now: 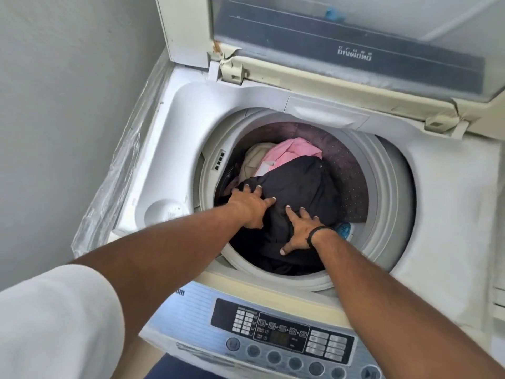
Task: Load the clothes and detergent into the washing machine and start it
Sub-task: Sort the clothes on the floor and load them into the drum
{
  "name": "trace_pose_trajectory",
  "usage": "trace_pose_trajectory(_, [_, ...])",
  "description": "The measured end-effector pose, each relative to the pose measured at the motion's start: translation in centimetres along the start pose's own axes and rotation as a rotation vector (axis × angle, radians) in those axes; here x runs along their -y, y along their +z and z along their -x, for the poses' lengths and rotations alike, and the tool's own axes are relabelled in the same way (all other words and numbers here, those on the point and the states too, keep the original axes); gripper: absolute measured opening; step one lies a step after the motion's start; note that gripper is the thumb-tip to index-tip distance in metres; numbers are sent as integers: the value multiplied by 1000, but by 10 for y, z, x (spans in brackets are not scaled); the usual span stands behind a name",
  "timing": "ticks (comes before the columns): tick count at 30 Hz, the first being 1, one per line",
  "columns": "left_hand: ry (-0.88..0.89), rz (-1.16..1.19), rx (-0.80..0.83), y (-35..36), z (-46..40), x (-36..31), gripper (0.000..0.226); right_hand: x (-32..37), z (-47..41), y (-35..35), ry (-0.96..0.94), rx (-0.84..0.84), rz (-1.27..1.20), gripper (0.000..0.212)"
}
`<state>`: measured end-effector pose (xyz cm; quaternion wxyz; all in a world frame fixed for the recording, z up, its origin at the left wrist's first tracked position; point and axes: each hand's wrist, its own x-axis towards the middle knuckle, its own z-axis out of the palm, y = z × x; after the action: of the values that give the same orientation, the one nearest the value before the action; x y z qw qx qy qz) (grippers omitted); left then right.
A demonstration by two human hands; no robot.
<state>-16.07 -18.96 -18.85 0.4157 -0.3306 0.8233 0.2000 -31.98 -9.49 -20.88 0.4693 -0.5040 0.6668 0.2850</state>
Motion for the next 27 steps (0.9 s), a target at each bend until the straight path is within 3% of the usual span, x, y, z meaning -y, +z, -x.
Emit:
trace_pose_trajectory(5, [124,-140,-533,-29,28,-14,40,3,37,-27,-121,-174,-170,106])
trace_pose_trajectory(11, [111,-135,-752,-47,83,-11,29,8,137,-38,-308,-438,-373,69])
trace_pose_trajectory(15, [60,74,-815,-32,164,-20,32,3,215,4,-265,-573,-445,34])
trace_pose_trajectory(17, [42,243,-799,-12,201,-19,44,10,241,32,-208,-615,-376,42])
trace_pose_trajectory(19, [35,410,-752,14,231,-17,56,17,255,52,-153,-754,-147,53])
trace_pose_trajectory(23, [72,274,-835,42,247,-14,54,21,256,54,-98,-808,-102,51])
trace_pose_trajectory(27, [95,216,-751,35,244,-14,57,24,254,59,-77,-854,-108,52])
